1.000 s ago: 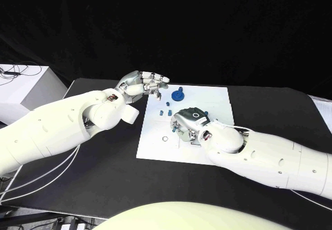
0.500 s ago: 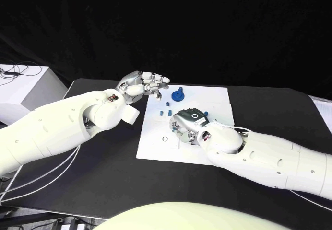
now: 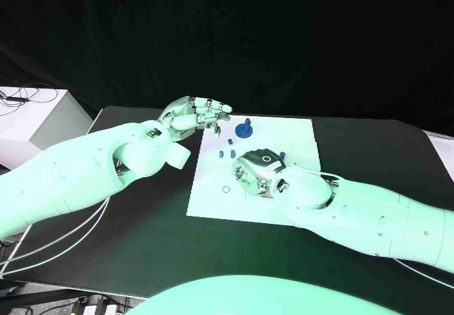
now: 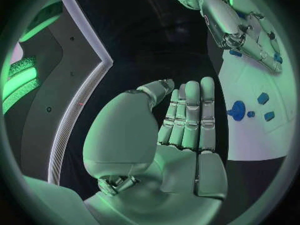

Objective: Assemble the parts on the task board

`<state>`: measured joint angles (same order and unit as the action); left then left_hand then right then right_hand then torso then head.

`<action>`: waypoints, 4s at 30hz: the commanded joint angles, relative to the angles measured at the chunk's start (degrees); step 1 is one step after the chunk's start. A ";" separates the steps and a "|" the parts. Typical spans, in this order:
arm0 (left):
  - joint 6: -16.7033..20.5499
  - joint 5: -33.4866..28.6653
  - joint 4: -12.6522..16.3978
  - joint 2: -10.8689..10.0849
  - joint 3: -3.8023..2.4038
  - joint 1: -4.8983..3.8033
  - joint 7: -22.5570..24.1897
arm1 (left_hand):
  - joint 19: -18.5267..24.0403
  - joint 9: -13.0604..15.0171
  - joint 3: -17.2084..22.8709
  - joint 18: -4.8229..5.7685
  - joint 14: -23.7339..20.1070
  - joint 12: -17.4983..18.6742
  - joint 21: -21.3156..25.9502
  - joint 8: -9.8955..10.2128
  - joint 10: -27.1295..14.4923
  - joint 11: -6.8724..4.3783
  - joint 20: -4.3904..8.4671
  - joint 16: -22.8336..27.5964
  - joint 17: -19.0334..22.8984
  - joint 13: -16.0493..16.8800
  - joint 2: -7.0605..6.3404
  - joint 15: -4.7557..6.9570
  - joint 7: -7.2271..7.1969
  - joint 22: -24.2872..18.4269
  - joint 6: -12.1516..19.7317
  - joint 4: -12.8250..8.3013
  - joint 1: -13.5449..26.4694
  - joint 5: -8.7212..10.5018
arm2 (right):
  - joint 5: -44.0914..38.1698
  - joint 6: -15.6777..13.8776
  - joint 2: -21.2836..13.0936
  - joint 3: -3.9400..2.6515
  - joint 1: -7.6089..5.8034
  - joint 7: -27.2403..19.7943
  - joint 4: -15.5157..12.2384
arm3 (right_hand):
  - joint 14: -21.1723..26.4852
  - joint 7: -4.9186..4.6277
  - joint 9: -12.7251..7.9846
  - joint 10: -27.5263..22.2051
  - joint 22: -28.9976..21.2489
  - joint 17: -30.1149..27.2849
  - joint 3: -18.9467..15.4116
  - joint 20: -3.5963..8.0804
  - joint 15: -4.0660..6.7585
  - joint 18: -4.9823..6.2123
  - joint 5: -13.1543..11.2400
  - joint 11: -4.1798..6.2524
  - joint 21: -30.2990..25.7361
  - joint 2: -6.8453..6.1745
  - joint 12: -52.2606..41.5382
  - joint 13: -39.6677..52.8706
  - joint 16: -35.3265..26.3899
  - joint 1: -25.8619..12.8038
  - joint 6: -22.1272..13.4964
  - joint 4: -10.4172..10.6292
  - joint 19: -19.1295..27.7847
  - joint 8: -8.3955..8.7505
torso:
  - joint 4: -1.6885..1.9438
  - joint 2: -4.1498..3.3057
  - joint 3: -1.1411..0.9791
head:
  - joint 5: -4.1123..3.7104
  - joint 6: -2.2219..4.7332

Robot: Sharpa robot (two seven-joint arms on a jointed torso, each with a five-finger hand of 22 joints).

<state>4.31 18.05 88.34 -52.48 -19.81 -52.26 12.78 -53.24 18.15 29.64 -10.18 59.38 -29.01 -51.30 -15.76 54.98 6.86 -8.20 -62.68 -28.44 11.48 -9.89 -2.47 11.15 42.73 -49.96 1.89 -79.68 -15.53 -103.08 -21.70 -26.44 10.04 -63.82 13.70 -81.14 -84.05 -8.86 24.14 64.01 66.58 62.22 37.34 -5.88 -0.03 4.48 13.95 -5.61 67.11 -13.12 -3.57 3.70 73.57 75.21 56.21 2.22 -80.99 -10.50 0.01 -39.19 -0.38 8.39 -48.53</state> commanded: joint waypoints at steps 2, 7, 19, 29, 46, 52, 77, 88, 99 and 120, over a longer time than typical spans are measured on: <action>-0.47 0.11 0.09 0.04 -0.05 -0.01 0.20 | -0.39 -0.06 -0.19 -0.39 -0.03 -0.20 0.24 0.26 -0.28 0.08 0.16 0.18 -0.05 0.05 -0.38 -0.22 -0.06 -0.08 0.50 -0.02 -0.14 -0.19 | 0.25 0.87 -0.16 0.29 0.41 -0.05 0.01 | -0.53 0.02 -0.20 -1.32 -1.29 -0.98 -0.76 -0.11 -0.50 1.33 -0.55 -0.14 -1.48 -1.09 0.08 0.04 -0.63 -0.05 -0.77 0.11 0.93 0.55 | -0.07 -0.02 -0.05 | 0.03 0.07; -0.58 0.11 0.06 0.03 -0.05 -0.01 0.13 | -0.41 -0.08 -0.19 -0.39 -0.03 -0.20 0.27 0.28 -0.36 0.10 0.15 0.18 -0.05 0.05 -0.37 -0.23 -0.05 -0.10 0.55 0.03 -0.12 -0.18 | 0.16 0.09 -0.38 0.30 0.45 0.51 -0.09 | 0.44 0.10 -0.98 -3.94 -4.44 -3.50 -2.78 -0.32 -0.69 2.00 -1.99 -0.35 -5.04 -1.62 -0.28 0.03 -1.95 0.39 -3.07 0.23 2.25 2.23 | -0.07 -0.02 -0.07 | 0.01 0.15; -0.63 0.11 -0.05 0.04 -0.05 -0.01 0.10 | -0.41 -0.08 -0.19 -0.39 -0.03 -0.20 0.27 0.28 -0.36 0.10 0.15 0.18 -0.05 0.05 -0.37 -0.23 -0.05 -0.10 0.55 0.03 -0.12 -0.18 | -0.04 -0.76 -0.95 0.30 0.46 1.46 -0.17 | 2.48 -0.54 -4.11 -12.96 -10.03 -9.35 -22.39 -1.26 -1.76 2.99 -1.95 -1.66 -12.16 1.25 -2.74 0.10 -3.27 10.07 -9.56 6.82 3.41 6.44 | -0.09 -0.03 -0.10 | -0.16 0.45; -0.70 0.11 -0.16 0.06 -0.05 0.00 0.07 | -0.41 -0.08 -0.19 -0.39 -0.03 -0.20 0.27 0.28 -0.36 0.10 0.15 0.18 -0.05 0.05 -0.37 -0.23 -0.05 -0.10 0.55 0.03 -0.12 -0.18 | 0.04 -2.80 -3.21 0.18 0.40 2.15 -1.88 | 2.57 -0.99 -4.52 -12.86 -10.19 -10.05 -23.53 -1.20 -1.64 3.02 -1.38 -1.50 -12.62 1.45 -4.19 0.21 -3.03 12.70 -8.99 9.87 3.16 6.01 | -0.09 0.02 -0.10 | -0.53 0.84; -0.80 0.62 -0.79 0.00 -0.04 0.01 0.01 | -0.48 -0.12 -0.20 -0.39 -0.04 -0.26 0.35 0.29 -0.49 0.11 0.13 0.18 -0.05 0.07 -0.34 -0.25 -0.03 -0.17 0.64 0.07 -0.15 -0.16 | 15.90 5.15 -13.87 -2.41 -7.25 -1.90 -5.83 | 2.34 -0.53 -5.32 -11.54 -10.24 -10.26 -30.54 -0.80 -1.22 2.97 0.63 -0.94 -13.43 0.92 -6.51 0.16 -2.13 14.96 -7.66 14.33 2.51 5.33 | -1.19 0.63 -0.22 | -3.57 3.50; -0.90 0.53 -1.02 0.16 -0.03 0.02 0.01 | -0.48 -0.12 -0.20 -0.39 -0.04 -0.26 0.35 0.29 -0.49 0.11 0.13 0.18 -0.05 0.07 -0.34 -0.25 -0.03 -0.17 0.64 0.07 -0.15 -0.16 | 16.05 6.24 -14.07 -2.67 -8.29 -2.69 -3.18 | 1.03 -0.20 -5.41 -9.48 -7.66 -7.54 -29.65 -0.33 -0.70 2.46 0.51 -0.35 -10.62 1.52 -7.82 0.29 -0.31 15.80 -7.07 14.13 1.04 4.89 | -1.13 0.71 -0.34 | -4.59 4.26; -1.04 0.38 -0.92 0.01 -0.03 0.07 -0.03 | -0.49 -0.12 -0.21 -0.39 -0.05 -0.30 0.38 0.27 -0.50 0.11 0.13 0.19 -0.05 0.08 -0.34 -0.26 -0.04 -0.19 0.64 0.08 -0.17 -0.15 | 14.47 11.10 -8.84 -1.99 -8.00 -3.91 3.52 | 0.27 0.54 -5.63 -4.80 -4.42 -5.85 -25.21 0.50 0.14 1.87 0.31 0.63 -7.52 1.85 -9.15 0.22 0.96 14.11 -1.17 14.30 -0.37 2.37 | -1.05 0.52 -0.11 | -4.67 4.01; -1.19 0.38 -0.83 -0.08 -0.03 0.07 -0.19 | -0.49 -0.12 -0.21 -0.39 -0.05 -0.30 0.38 0.27 -0.50 0.11 0.13 0.19 -0.05 0.08 -0.34 -0.26 -0.04 -0.19 0.64 0.08 -0.17 -0.15 | 12.53 11.75 -8.16 -1.70 -7.57 -3.74 4.28 | 0.06 0.93 -5.93 -2.85 -3.16 -5.11 -22.22 0.87 0.46 1.62 0.34 0.98 -6.35 1.45 -8.77 0.20 1.49 13.33 0.33 14.24 -0.80 1.95 | -1.18 0.61 -0.13 | -4.51 3.66; -1.70 0.38 -0.78 -0.10 -0.03 0.07 -0.50 | -0.59 -0.13 -0.11 -0.40 -0.05 -0.46 0.47 0.18 -0.54 0.08 0.14 0.18 -0.06 0.13 -0.14 -0.22 -0.07 -0.25 0.60 0.08 -0.36 -0.21 | 12.01 10.53 -7.27 -1.47 -6.69 -4.19 5.16 | -0.18 0.93 -6.01 -2.28 -2.64 -4.19 -20.13 0.83 0.33 1.51 0.78 0.91 -6.02 1.12 -8.30 0.23 2.12 12.63 1.20 14.21 -0.75 1.50 | -1.12 0.51 -0.19 | -4.45 3.50; -1.74 0.38 -0.77 -0.14 -0.03 0.07 -0.69 | -0.60 -0.14 -0.15 -0.40 -0.04 -0.47 0.49 0.18 -0.57 0.10 0.14 0.18 -0.06 0.14 -0.15 -0.24 -0.05 -0.26 0.60 0.15 -0.28 -0.19 | 11.16 4.71 -7.57 -1.43 -6.13 -1.70 4.67 | -0.43 2.44 -2.00 5.86 4.14 -3.14 -6.07 2.02 1.82 0.29 0.25 2.73 0.72 4.18 -7.41 1.31 3.03 9.72 4.93 9.77 -2.57 -4.44 | -1.18 0.58 -0.19 | -4.23 3.29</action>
<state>3.53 18.45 87.41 -52.66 -19.79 -52.20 11.91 -53.45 18.10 29.64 -10.18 59.38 -29.27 -50.92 -15.76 54.78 7.07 -7.99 -62.68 -28.44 11.55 -9.89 -2.47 11.15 42.53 -49.55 1.89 -79.68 -15.53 -90.97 -15.10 -34.00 8.57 -70.04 11.34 -76.21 -84.03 -6.69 19.54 67.30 70.60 59.18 30.29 -3.91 1.26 5.27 13.99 -5.11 67.65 -10.22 -11.17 4.54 76.45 85.35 61.05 12.45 -83.20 -13.92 -1.16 -38.58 -0.54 4.15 -45.23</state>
